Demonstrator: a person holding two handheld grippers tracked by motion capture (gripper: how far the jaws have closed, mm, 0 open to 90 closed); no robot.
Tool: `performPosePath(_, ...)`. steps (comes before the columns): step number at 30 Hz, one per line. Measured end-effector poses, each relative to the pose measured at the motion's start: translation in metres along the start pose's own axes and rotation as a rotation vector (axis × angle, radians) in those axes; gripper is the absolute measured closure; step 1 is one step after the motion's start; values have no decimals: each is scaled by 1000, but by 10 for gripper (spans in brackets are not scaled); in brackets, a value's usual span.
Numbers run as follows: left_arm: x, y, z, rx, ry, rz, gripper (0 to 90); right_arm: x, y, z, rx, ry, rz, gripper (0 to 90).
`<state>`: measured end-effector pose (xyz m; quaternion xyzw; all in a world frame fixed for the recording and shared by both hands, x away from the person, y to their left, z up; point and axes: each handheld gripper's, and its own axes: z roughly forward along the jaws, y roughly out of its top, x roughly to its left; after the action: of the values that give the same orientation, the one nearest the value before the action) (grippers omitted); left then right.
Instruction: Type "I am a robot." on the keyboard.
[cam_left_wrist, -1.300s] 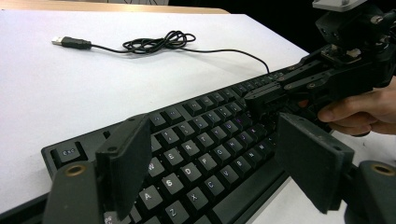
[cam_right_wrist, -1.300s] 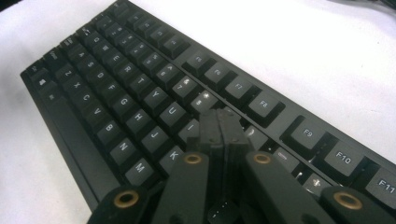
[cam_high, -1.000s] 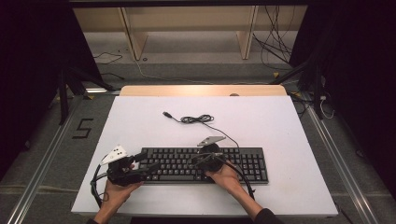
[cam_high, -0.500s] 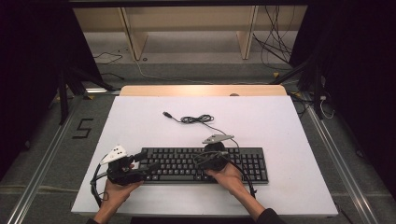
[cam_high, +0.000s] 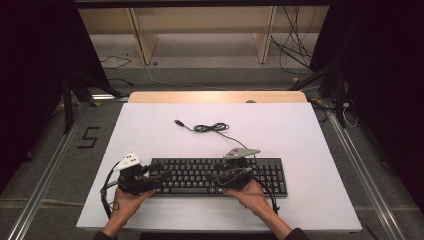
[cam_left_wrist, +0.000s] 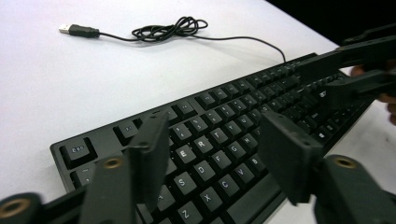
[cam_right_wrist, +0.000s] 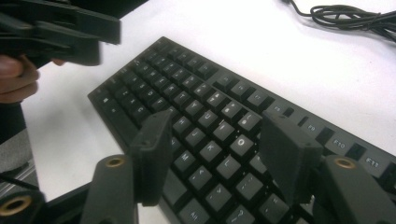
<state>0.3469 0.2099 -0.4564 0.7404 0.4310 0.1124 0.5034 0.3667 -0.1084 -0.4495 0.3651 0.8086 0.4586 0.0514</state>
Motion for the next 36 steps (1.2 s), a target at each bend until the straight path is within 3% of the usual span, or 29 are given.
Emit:
performPosePath(8, -7, 8, 19, 79, -12, 63, 763, 2, -7, -10, -9, 9, -2, 396)
performPosePath(13, -10, 13, 35, 136, -28, 92, 870, 3, -11, -14, -20, 12, -6, 371)
performPosePath(22, -11, 17, 57, 212, -26, 113, 889, 2, -15, -20, -33, 14, -8, 336)
performPosePath(36, -7, 16, 68, 245, -17, 116, 889, 5, -16, -20, -31, 13, -24, 323)
